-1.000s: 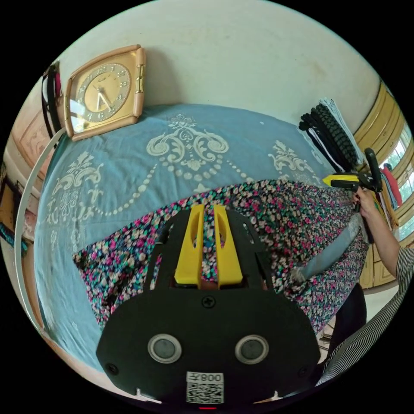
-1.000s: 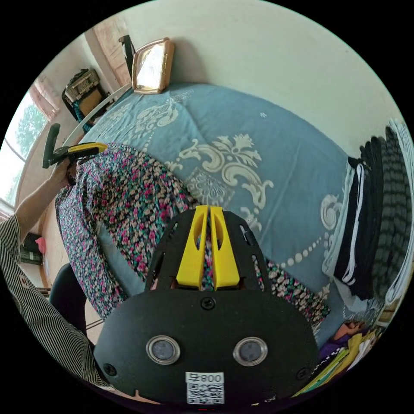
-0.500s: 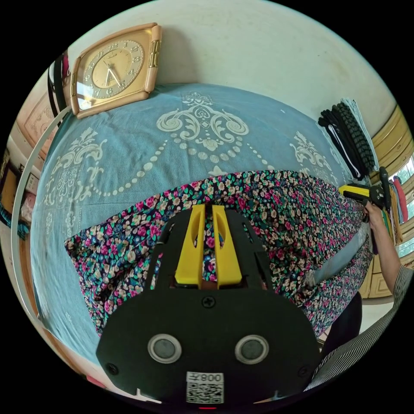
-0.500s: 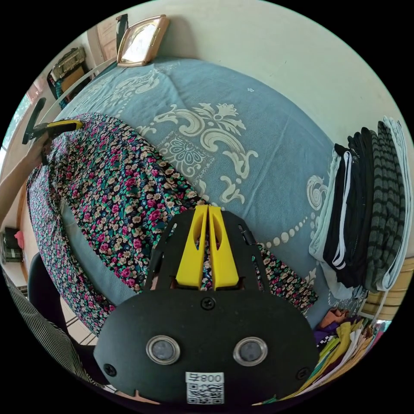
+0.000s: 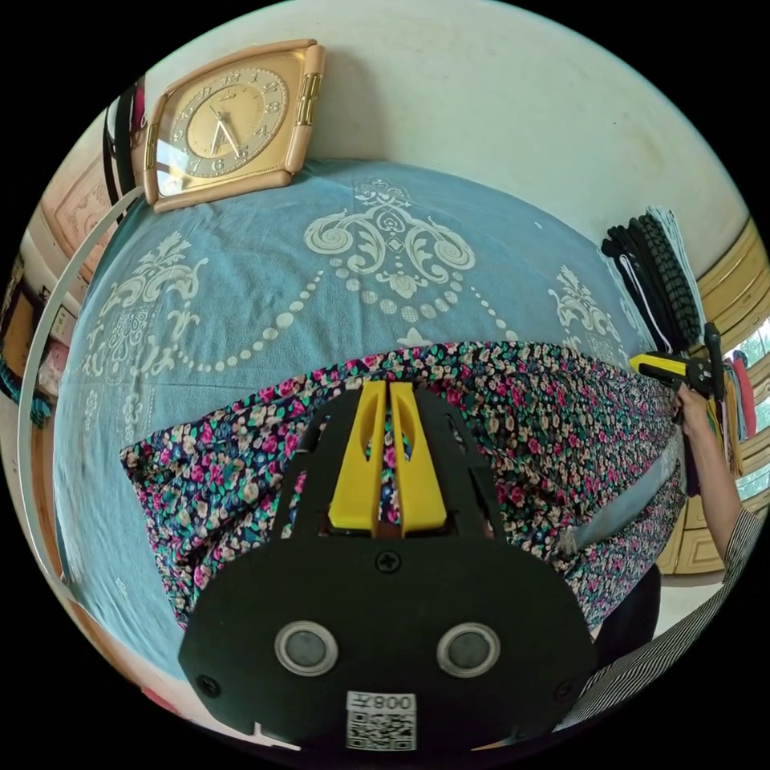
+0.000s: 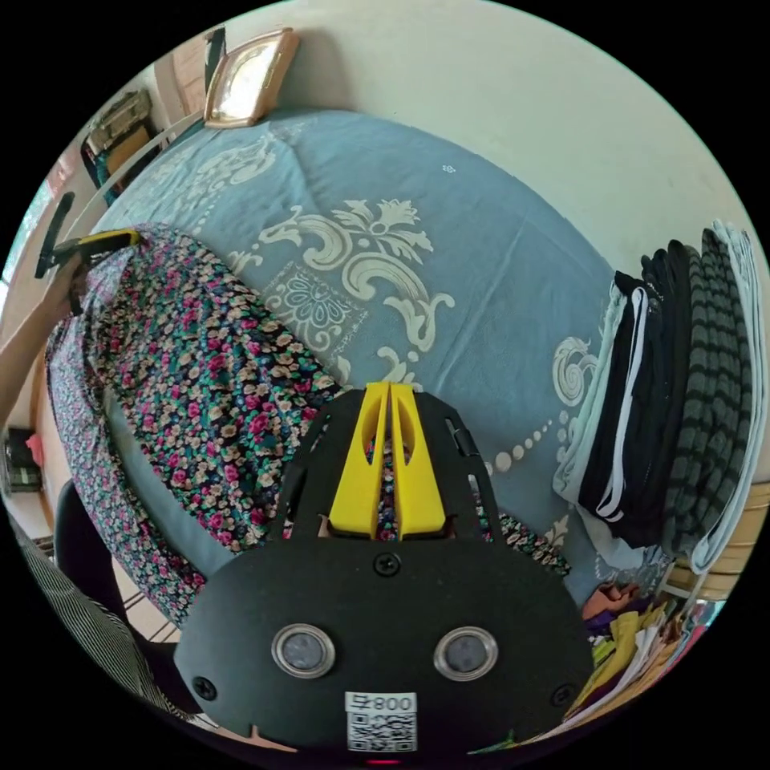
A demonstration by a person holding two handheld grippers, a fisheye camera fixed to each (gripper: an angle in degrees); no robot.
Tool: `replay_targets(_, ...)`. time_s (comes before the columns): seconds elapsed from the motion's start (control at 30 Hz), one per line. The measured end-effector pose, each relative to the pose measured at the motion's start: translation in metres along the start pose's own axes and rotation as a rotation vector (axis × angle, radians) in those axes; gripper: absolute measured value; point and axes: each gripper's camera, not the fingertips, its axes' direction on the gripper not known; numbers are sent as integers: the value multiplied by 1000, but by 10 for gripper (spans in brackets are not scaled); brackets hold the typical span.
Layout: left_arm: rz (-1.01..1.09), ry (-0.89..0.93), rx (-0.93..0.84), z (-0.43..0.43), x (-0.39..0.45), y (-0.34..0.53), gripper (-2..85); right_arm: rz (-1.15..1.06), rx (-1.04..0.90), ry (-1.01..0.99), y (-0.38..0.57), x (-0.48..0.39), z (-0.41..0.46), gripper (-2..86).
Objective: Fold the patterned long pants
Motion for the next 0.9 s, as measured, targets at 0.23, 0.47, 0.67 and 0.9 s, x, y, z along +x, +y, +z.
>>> replay_targets(0.23, 4, 23, 19, -11, -35, 24, 20, -63, -20, -44, 25, 14, 18, 60)
replay_targets(0.47, -51, -13, 39, -20, -74, 40, 20, -43, 4, -36, 27, 36, 27, 10)
replay_targets(0.67, -169, -71, 11, -18, -122, 53, 16, 79, -14, -146, 31, 66, 48, 4)
replay_targets(0.9, -269, -34, 71, -22, -164, 63, 9, 180, 137, -312, 66, 93, 28, 4)
